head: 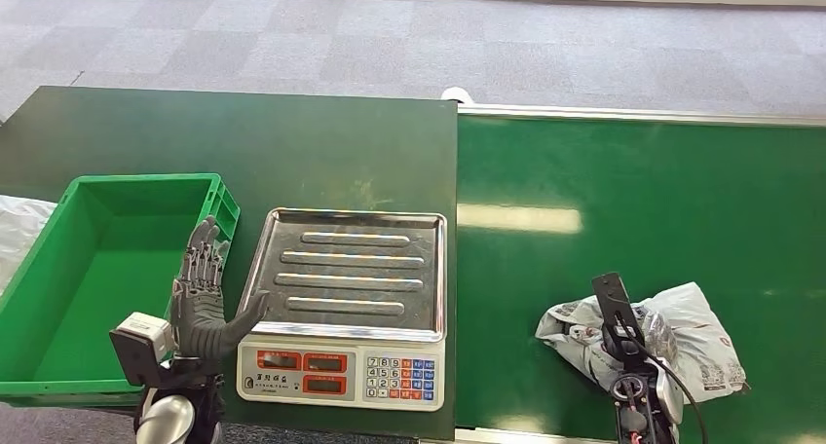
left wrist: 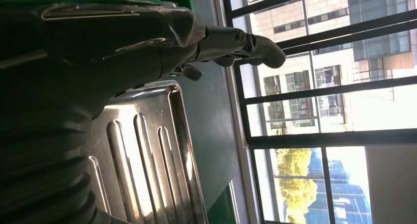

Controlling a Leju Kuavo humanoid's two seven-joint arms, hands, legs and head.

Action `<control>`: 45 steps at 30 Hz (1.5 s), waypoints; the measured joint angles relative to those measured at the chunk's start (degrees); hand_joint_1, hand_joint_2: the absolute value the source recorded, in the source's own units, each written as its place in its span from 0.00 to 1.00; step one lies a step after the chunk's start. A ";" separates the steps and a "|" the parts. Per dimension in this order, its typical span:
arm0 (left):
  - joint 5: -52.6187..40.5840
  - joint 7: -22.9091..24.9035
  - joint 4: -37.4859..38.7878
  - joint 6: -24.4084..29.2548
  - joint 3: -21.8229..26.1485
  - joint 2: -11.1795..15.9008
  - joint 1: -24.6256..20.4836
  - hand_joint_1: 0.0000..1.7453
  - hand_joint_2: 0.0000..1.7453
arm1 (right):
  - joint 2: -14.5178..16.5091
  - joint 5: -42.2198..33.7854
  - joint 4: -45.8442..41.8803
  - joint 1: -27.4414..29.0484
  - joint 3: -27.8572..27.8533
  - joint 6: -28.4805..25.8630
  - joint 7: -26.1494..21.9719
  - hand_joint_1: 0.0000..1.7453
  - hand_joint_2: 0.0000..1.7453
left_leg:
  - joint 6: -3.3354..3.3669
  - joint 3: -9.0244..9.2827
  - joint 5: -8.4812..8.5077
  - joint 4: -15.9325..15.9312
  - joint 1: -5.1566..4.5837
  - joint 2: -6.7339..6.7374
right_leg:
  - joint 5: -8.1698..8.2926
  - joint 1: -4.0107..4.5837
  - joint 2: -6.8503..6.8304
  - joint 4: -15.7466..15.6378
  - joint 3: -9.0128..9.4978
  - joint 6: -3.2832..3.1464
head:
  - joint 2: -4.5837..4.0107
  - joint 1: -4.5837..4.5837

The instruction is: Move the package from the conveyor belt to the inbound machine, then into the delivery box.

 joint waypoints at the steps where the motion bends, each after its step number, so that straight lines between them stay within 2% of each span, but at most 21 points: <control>1: -0.01 0.01 0.00 0.00 0.04 0.00 0.00 0.00 1.00 | 0.00 0.09 0.01 -0.02 0.03 -0.05 -0.03 1.00 1.00 | 0.00 0.00 0.00 0.00 0.00 0.00 | 0.00 0.00 0.00 0.00 0.00 0.00 | 0.00 0.00; 9: -0.01 -0.01 0.00 0.00 0.35 -0.02 0.00 0.00 1.00 | 0.08 0.57 0.25 -0.13 0.26 -0.74 -0.07 1.00 1.00 | 0.00 0.01 0.00 0.00 -0.01 0.00 | 0.00 -0.01 -0.02 0.00 0.04 0.00 | 0.00 0.00; 15: 0.36 -0.56 -0.03 0.06 0.53 -0.15 0.17 0.00 1.00 | 0.02 2.90 0.35 0.23 0.57 -4.82 0.09 1.00 1.00 | 0.00 -0.01 0.00 0.00 -0.02 -0.02 | 0.00 -0.02 -0.02 0.00 0.02 0.01 | 0.00 0.00; 20: 3.04 -4.14 -0.34 0.05 0.92 -1.43 0.79 0.00 1.00 | 0.12 5.07 -3.85 2.63 0.78 -8.40 -5.52 1.00 1.00 | 0.00 -0.09 0.00 0.00 -0.01 -0.03 | 0.00 -0.01 -0.01 0.00 -0.08 0.00 | 0.00 0.00; 26: 4.13 -6.02 0.67 0.20 0.35 -2.82 0.63 0.00 1.00 | 0.40 9.03 -16.97 7.62 2.45 -10.07 -10.35 1.00 1.00 | 0.00 -0.14 0.00 0.00 -0.01 0.01 | 0.00 -0.01 0.00 0.00 -0.13 0.00 | 0.00 0.00; 29: 5.02 -6.37 1.47 0.05 0.02 -3.10 0.53 0.00 1.00 | -0.80 12.25 -22.69 8.60 4.48 -10.29 -11.20 1.00 1.00 | 0.00 -0.13 0.00 0.00 -0.02 0.05 | 0.01 -0.02 0.02 0.00 -0.13 0.01 | 0.00 0.00; 35: 6.39 -6.94 2.88 -0.37 -0.52 -3.15 0.57 0.00 1.00 | -5.88 15.86 -30.25 8.60 9.82 -10.46 -11.08 1.00 1.00 | 0.01 -0.12 0.00 0.01 -0.03 -0.01 | 0.03 -0.04 0.00 0.00 -0.11 0.03 | 0.00 0.00; 45: 7.57 -7.41 3.81 -0.59 -0.64 -3.11 0.61 0.00 1.00 | -10.07 16.87 -34.06 8.01 14.01 -11.30 -10.73 1.00 1.00 | 0.00 -0.18 0.00 0.00 -0.03 0.01 | 0.03 -0.03 0.01 0.00 -0.12 0.03 | 0.00 0.00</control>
